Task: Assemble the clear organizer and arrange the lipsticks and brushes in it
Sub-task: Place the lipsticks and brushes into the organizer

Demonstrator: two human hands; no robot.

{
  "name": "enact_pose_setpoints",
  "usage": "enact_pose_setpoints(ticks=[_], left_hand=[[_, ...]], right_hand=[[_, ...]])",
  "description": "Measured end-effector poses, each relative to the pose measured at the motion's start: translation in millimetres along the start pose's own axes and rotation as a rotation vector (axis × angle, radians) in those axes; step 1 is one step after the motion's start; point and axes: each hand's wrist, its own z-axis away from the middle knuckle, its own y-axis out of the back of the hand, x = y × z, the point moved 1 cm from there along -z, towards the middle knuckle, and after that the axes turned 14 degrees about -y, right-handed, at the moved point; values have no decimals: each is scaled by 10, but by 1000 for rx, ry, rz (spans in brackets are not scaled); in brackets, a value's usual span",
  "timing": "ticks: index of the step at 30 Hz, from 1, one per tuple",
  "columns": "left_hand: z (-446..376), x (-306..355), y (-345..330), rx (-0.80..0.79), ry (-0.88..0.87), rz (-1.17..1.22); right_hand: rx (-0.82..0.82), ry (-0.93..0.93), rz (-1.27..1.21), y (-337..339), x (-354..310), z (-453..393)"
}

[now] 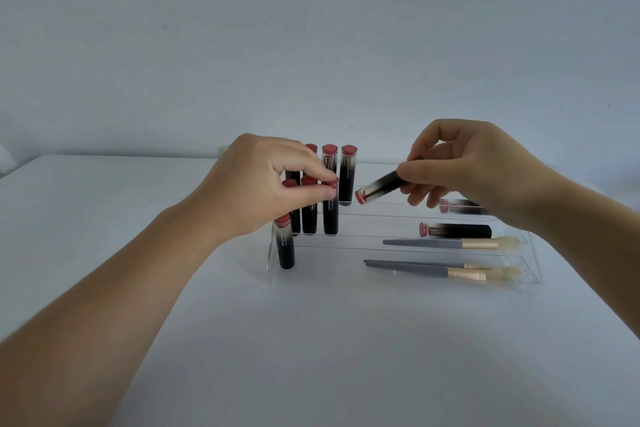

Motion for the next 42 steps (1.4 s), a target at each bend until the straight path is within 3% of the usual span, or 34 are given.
enact_pose_setpoints(ticks=[4,7,15,20,25,34,42], left_hand=[[16,-19,-7,8,23,25],[23,-22,-19,23,23,17],[15,-10,-15,1,46,17],[-16,33,-25,-7,18,-14],[-20,34,-15,-21,19,-13],[-21,29,-10,-14,1,-30],[-14,7,-15,-9,-20,-15]], right_hand=[[-67,-100,-330,53,67,-18],[-64,-72,-531,27,158,-26],[-153,-80,-794,-117,275,25],[-149,-79,-650,-225,185,61],[101,-28,-99,-350,79,137],[172,111,117,-595,21,92],[176,76,287,-651,34,64]])
